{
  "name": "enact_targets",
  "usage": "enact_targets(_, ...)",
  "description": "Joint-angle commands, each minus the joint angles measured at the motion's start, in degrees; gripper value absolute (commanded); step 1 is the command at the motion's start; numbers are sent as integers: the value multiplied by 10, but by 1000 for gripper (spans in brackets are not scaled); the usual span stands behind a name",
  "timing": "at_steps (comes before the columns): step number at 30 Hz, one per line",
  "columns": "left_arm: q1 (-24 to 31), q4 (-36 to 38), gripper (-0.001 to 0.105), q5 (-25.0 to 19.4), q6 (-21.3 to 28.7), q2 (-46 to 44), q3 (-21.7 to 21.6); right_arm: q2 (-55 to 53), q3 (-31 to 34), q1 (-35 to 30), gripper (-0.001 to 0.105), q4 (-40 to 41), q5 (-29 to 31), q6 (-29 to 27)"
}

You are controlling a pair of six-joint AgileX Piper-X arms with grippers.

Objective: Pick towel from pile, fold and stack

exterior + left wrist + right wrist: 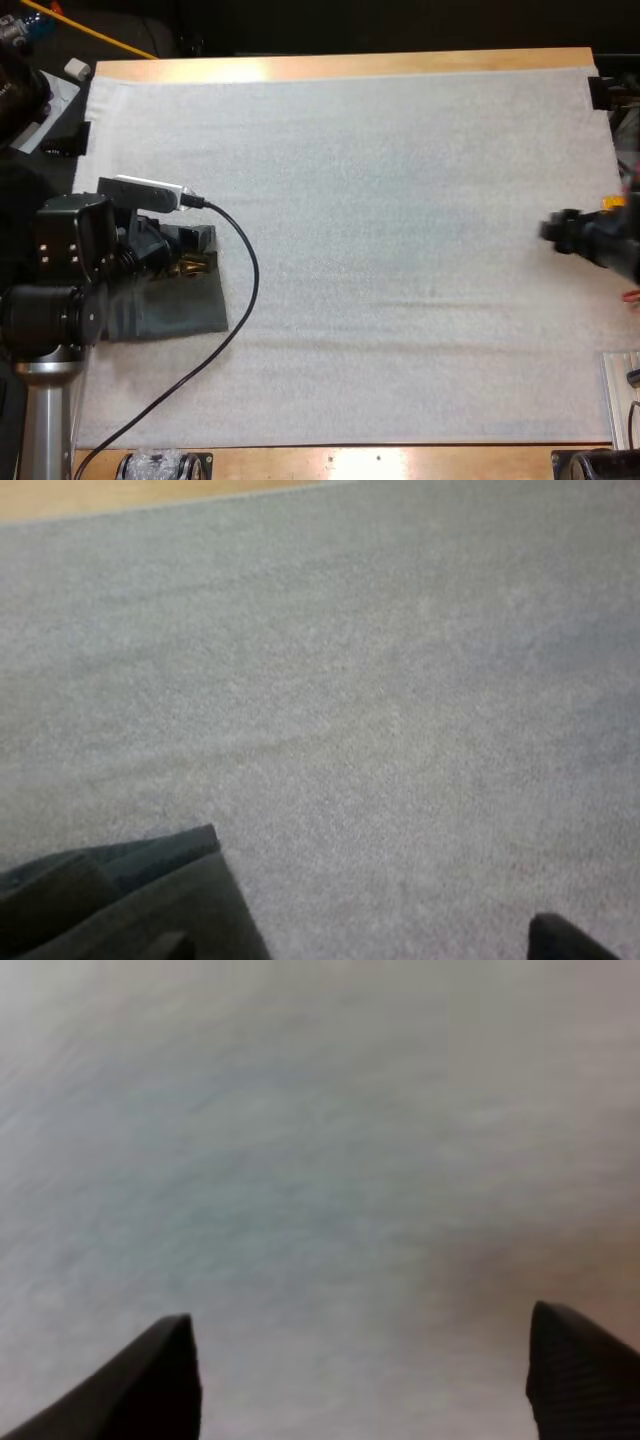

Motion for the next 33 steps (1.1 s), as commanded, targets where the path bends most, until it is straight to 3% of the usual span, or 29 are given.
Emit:
enact_targets(1, 2, 7, 64, -22, 5, -9, -4, -30, -2, -49, 66, 19, 3, -27)
enact_targets(7, 2, 11, 64, -43, 8, -31, -3, -91, -2, -84, 66, 42, 7, -54)
enact_targets(17, 0, 16, 63, -64, 9, -94, -2, -171, -2, -81, 66, 63, 11, -68)
enact_targets(33, -1, 65, 64, -125, 23, -314, 1, -365, -1, -79, 66, 110, -1, -77)
